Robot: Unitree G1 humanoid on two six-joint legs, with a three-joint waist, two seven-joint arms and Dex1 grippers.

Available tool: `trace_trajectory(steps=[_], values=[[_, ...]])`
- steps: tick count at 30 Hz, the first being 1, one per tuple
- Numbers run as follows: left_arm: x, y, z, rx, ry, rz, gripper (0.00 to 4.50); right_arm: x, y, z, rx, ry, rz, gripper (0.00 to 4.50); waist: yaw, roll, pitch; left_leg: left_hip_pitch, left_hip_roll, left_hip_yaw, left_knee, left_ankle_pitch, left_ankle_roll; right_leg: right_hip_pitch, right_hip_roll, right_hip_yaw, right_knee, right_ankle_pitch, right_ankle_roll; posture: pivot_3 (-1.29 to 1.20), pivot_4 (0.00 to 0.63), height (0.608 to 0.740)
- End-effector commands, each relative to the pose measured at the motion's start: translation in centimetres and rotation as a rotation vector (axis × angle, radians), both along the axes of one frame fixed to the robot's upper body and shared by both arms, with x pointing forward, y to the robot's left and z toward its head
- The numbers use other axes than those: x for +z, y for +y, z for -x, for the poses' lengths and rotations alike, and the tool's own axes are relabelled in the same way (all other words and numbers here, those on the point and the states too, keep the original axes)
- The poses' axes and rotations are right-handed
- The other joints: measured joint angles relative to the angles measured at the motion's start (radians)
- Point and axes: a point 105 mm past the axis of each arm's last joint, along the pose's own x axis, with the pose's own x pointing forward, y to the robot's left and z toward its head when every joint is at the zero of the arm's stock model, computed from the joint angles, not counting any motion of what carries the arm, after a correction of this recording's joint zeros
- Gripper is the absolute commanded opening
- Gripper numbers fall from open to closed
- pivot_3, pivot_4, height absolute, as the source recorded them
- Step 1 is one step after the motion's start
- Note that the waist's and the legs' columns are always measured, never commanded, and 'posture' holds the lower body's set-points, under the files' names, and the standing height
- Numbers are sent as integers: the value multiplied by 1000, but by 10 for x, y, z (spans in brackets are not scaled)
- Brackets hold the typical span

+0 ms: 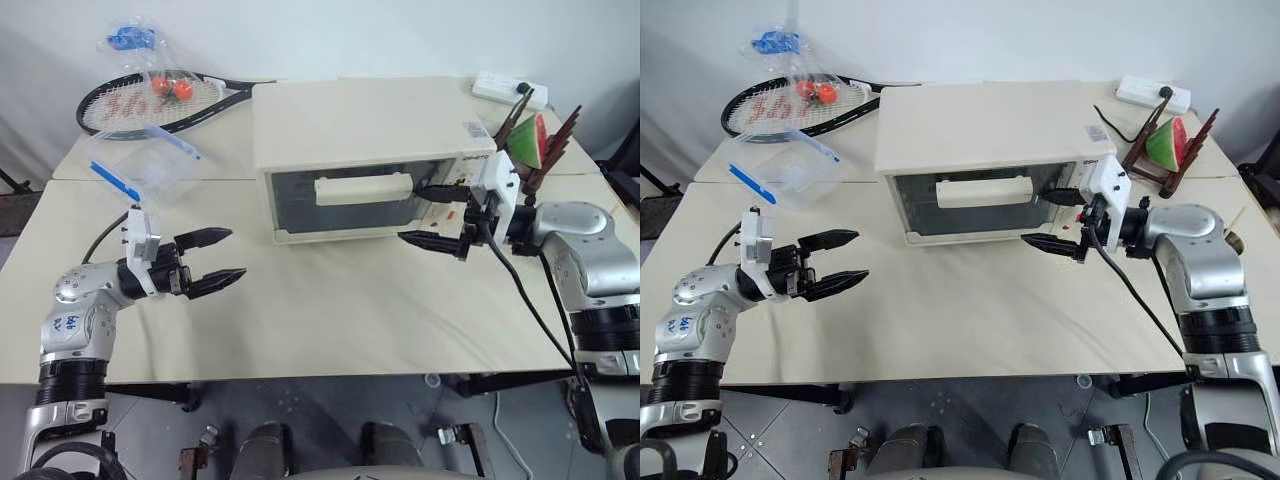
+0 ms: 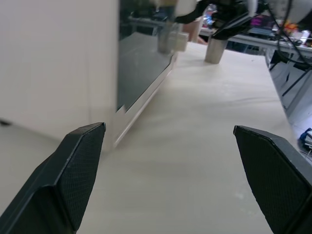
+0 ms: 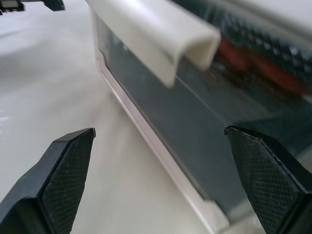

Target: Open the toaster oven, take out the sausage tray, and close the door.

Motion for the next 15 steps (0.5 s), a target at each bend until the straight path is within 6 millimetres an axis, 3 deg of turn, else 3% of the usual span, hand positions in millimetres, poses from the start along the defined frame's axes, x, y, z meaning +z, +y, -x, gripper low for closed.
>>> trace_trajectory(steps=[1, 7, 15], values=[[16, 0, 11, 18, -71, 7, 4500, 22, 5, 7, 48, -56, -21, 4475, 0, 0, 0, 0, 0, 0, 0, 0, 0, 0, 0, 0, 0, 0, 0, 0, 150, 740], [17, -5, 24, 99, -88, 18, 4500, 25, 17, 17, 113, -53, -4, 4475, 1, 0, 0, 0, 0, 0, 0, 0, 0, 0, 0, 0, 0, 0, 0, 0, 150, 740], [26, 1, 26, 293, -121, 105, 4500, 22, 37, 38, 213, -19, 16, 4475, 3, 0, 0, 0, 1, 0, 0, -1, 0, 0, 0, 0, 0, 0, 0, 0, 150, 740]])
